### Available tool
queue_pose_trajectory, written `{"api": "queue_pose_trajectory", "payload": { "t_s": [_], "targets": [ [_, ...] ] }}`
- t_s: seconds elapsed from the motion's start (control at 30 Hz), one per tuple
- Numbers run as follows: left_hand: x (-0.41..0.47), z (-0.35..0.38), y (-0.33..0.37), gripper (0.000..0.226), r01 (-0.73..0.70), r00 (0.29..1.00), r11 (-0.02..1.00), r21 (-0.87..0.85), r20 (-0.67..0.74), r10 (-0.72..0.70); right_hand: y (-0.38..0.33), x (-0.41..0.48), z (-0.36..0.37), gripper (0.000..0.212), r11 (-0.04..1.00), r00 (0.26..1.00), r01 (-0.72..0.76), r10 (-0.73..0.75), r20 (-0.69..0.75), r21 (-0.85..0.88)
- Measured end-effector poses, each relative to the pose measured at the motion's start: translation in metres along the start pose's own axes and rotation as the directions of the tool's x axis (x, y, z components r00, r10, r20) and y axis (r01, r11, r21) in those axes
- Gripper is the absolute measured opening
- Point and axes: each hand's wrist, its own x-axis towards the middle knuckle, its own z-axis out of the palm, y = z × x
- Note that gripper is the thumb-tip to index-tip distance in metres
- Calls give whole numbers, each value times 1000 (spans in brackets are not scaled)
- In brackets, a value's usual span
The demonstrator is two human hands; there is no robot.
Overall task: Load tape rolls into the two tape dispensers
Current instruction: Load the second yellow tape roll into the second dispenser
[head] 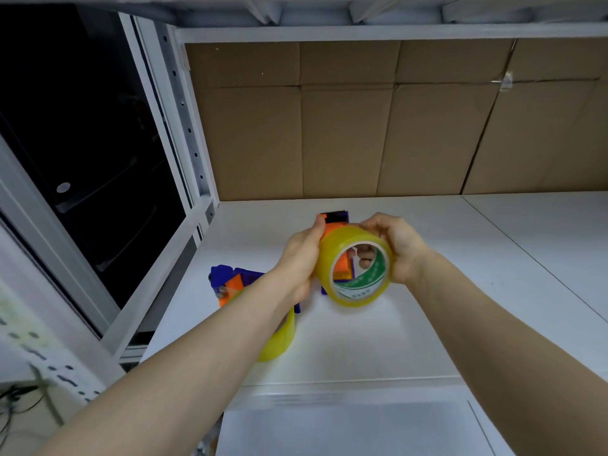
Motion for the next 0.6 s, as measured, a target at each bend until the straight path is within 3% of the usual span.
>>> {"api": "queue_pose_trajectory", "payload": {
  "t_s": [0.1,0.17,0.23,0.3,0.43,0.6],
  "targets": [
    [-11,-2,2,61,33,978,996,-83,208,-15,-2,9,3,27,997,984,70,-63,-166,41],
    [-13,-5,0,50,-31,963,996,-79,266,51,-3,14,4,24,981,914,192,-163,-371,41],
    [-12,-6,-3,36,-88,975,994,-61,200,99,-2,17,5,25,947,816,317,-247,-523,46],
    [-10,-6,-6,32,-150,982,988,-31,113,152,6,17,6,24,939,765,344,-269,-586,19],
    [-10,-3,-7,29,-244,970,970,22,-7,244,33,-8,18,24,967,844,256,-233,-483,-20],
    [-11,4,-14,51,-261,963,965,33,-62,262,56,-30,36,30,935,887,354,-335,-318,3]
  ]
}}
